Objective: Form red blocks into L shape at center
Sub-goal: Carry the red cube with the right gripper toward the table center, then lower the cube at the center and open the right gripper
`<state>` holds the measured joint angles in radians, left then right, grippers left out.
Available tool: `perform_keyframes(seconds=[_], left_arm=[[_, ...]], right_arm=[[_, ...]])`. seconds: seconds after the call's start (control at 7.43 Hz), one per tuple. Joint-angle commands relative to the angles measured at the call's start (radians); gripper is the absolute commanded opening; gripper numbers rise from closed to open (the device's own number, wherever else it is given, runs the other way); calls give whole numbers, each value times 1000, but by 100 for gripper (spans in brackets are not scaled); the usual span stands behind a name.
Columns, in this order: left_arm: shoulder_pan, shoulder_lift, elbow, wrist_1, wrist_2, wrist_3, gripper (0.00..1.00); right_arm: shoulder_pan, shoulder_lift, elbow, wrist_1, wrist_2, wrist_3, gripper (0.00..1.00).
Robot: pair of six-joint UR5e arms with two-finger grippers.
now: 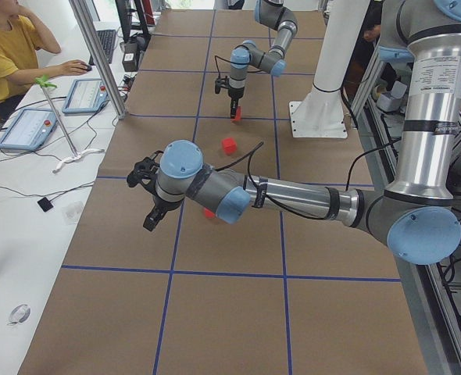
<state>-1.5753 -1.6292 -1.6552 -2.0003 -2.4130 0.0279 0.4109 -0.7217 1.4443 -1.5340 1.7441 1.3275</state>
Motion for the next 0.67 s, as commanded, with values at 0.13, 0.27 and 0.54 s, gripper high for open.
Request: perform_keyframes(seconds=[0.13,0.27,0.54], left_arm=[[0,0,0,0,2,1,100],[0,0,0,0,2,0,100],[0,-1,-1,0,0,-2,100]], right_arm=[[-6,2,2,0,-28,-10,100],[-3,7,30,-3,-25,-13,100],[130,5,102,-56,96,-65,100]])
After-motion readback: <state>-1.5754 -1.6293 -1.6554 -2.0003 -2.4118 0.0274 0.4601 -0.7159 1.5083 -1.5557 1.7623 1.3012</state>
